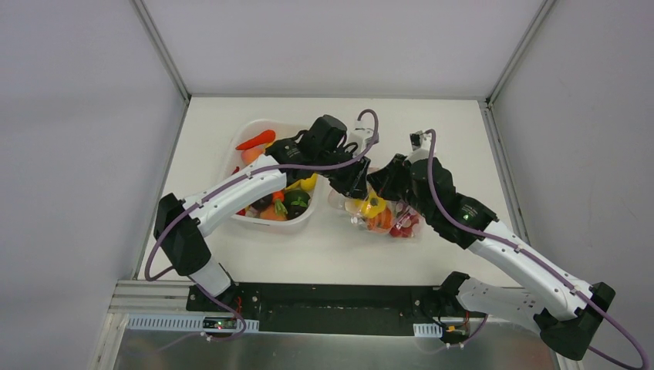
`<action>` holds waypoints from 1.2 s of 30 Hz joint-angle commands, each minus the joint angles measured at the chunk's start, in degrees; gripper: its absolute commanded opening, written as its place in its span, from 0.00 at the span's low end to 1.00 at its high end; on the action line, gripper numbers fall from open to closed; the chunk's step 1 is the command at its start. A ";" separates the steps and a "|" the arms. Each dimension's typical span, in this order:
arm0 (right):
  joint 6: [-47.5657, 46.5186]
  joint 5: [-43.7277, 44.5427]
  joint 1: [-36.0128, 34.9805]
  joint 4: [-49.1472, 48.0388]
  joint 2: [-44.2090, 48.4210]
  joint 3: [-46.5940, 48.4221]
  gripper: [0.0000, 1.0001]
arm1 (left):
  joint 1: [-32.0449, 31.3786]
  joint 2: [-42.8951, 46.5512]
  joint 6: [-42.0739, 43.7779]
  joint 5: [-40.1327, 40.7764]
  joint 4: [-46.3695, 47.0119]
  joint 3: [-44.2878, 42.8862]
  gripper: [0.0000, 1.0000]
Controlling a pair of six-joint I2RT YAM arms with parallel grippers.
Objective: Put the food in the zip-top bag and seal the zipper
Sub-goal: Place the fake vegetable in the zipper food storage bag, then adjust the zipper food storage bag at the center of the board.
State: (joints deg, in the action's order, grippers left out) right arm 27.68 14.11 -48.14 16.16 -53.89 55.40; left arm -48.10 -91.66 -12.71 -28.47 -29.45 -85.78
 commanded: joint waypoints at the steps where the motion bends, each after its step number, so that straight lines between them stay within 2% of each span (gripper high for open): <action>1: 0.09 0.33 0.04 -6.60 2.56 -0.75 0.02 | -0.76 0.96 -7.44 -1.02 12.34 2.67 0.34; 4: 0.03 1.21 -0.02 -8.84 5.23 -2.35 0.02 | -0.66 1.97 -12.79 2.36 21.39 8.02 0.39; 7: -0.13 2.25 0.04 -8.96 6.47 -2.64 0.02 | -0.68 0.77 -13.36 7.78 19.04 7.99 0.42; 10: 0.12 4.23 0.03 -8.34 7.32 -3.03 0.02 | -0.68 2.72 -11.04 9.88 17.26 8.41 0.48; 16: 0.32 6.30 0.04 -7.95 7.99 -3.90 0.02 | -0.77 10.47 -7.61 5.71 15.43 6.35 0.56; 18: 0.27 5.92 0.02 -7.82 7.73 -3.96 0.02 | -0.76 12.46 -6.78 6.48 14.96 6.48 0.60; 23: 0.00 5.62 0.10 -7.99 7.09 -4.35 0.03 | -0.76 16.73 -3.68 15.73 9.97 7.69 0.64; 25: -0.29 5.27 0.11 -8.08 6.51 -4.09 0.03 | -0.65 18.92 -3.66 21.81 10.04 10.30 0.72; 28: -0.35 4.69 0.11 -8.20 6.28 -3.81 0.03 | -0.11 20.08 -3.92 26.54 8.64 12.40 0.78; 32: -0.10 3.75 0.22 -8.38 6.41 -3.88 0.03 | 0.86 18.04 -5.21 27.21 3.34 11.45 0.78; 36: 0.22 3.00 0.15 -8.13 6.38 -3.89 0.03 | 1.02 16.40 -5.83 22.82 4.95 12.61 0.78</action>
State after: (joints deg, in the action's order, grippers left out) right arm 27.62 18.13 -47.99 12.99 -47.97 50.74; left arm -47.64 -73.82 -18.22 -4.21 -23.64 -73.93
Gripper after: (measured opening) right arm 0.031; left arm 0.783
